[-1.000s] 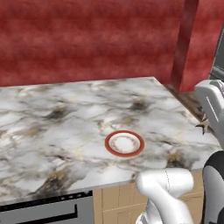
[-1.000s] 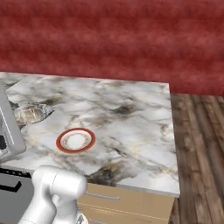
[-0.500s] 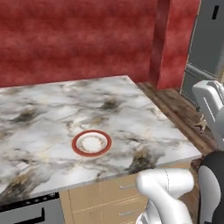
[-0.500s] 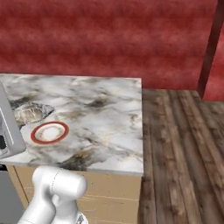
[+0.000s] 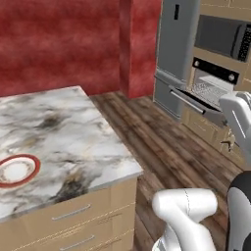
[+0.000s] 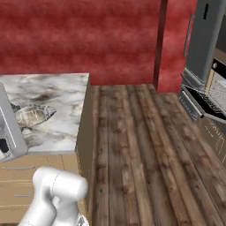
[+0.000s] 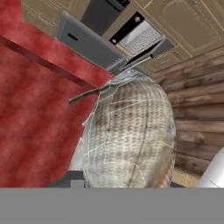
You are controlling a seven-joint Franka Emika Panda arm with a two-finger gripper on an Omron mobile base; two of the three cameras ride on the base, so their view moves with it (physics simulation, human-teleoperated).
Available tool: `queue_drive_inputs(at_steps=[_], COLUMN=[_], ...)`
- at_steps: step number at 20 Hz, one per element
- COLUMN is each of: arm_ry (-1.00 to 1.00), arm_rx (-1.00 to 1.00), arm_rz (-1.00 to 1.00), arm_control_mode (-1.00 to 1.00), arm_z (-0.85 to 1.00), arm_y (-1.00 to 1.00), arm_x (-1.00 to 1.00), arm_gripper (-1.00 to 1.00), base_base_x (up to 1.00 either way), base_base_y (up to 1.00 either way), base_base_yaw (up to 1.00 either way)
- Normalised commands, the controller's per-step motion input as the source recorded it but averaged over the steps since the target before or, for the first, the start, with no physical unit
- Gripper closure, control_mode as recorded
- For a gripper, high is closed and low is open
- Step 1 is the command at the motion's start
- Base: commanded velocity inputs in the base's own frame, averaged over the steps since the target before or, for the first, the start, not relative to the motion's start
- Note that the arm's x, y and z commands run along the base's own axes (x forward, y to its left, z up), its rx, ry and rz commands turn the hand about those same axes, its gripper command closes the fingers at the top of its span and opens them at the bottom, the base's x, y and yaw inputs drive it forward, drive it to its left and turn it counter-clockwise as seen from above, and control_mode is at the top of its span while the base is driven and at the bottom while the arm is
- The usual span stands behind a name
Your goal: Place the fish on the bottom rack of the oven, and slide the tray back inside. Close the oven door.
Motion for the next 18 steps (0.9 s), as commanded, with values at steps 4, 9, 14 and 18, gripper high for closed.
queue_drive_inputs(at_steps=[4,9,14,18], arm_ry=[0.00,0.00,0.00,0.00], arm_rx=[0.00,0.00,0.00,0.00], arm_rz=[0.00,0.00,0.00,0.00], arm_control_mode=[1.00,1.00,1.00,1.00], arm_z=[0.00,0.00,0.00,0.00], arm_y=[0.00,0.00,0.00,0.00], arm_x=[0.00,0.00,0.00,0.00], arm_gripper=[1.00,1.00,1.00,1.00], base_base_x=[-0.04,0.06,0.33,0.60], base_base_y=[-1.00,-1.00,-1.00,-0.96], base_base_yaw=[-0.33,-0.30,-0.26,-0.21])
